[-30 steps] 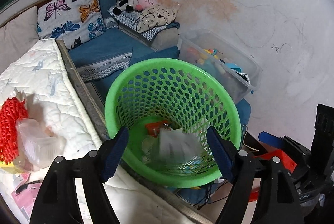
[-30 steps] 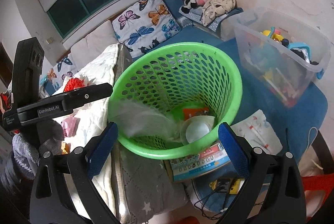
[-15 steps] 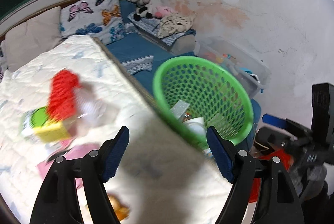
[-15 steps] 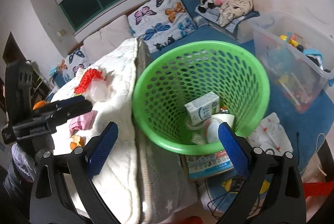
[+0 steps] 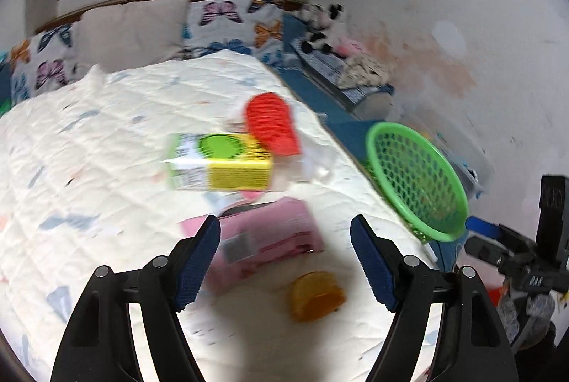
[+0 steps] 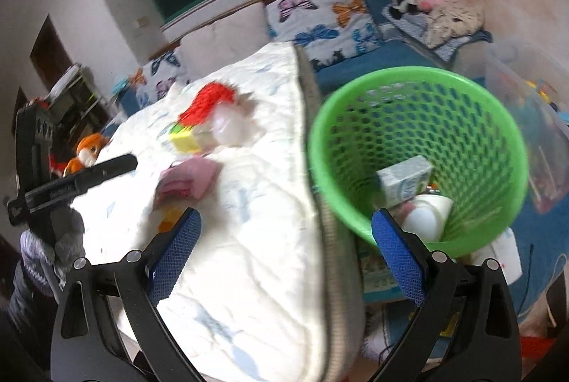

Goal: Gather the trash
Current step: 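Move both open tools back over the remaining trash on the bed, then grasp the orange peel with the right tool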

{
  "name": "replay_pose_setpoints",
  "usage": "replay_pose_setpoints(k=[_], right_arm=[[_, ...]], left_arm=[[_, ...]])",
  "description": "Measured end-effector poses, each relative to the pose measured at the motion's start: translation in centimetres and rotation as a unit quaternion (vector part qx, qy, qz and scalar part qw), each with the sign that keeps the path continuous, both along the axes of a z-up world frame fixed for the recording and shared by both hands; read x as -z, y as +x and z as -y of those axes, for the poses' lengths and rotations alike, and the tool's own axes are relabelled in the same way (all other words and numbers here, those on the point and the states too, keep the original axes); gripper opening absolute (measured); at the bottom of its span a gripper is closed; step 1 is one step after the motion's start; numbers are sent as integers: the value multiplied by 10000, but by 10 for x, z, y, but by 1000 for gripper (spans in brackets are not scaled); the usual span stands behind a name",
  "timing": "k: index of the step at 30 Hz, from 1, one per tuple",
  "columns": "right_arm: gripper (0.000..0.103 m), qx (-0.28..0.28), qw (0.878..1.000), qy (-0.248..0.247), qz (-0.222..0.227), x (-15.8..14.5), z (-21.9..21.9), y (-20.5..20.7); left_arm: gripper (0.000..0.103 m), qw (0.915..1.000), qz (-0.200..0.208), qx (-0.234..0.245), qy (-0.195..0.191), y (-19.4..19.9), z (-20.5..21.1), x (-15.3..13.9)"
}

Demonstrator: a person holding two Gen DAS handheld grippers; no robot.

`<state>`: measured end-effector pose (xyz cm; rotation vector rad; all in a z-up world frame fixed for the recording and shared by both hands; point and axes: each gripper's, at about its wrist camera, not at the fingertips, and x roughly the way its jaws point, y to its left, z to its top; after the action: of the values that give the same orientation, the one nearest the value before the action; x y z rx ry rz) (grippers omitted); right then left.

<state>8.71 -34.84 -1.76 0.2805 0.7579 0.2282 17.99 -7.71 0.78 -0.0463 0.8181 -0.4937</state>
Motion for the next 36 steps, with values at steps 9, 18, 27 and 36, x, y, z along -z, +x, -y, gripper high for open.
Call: replay_pose_setpoints(k=[9,18,27,36], right_arm=[[93,-948,9951,-244,-165,16,-82,18],[80,-1486,9868,-572,-298,34,-133,38],[67,-1555,9821,-979,-419,52,-154,50],[47,-1529,9803,-1195,-362,52,-148,45]], left_arm=[[72,9989,-95,-455,-95,-6,-47,10],[72,9974,-185,-680,-146,-13,-71,19],[72,9981,-227,-568,-44,-12,-68,24],[72,9990,-232,-217,311,-4,-48,33]])
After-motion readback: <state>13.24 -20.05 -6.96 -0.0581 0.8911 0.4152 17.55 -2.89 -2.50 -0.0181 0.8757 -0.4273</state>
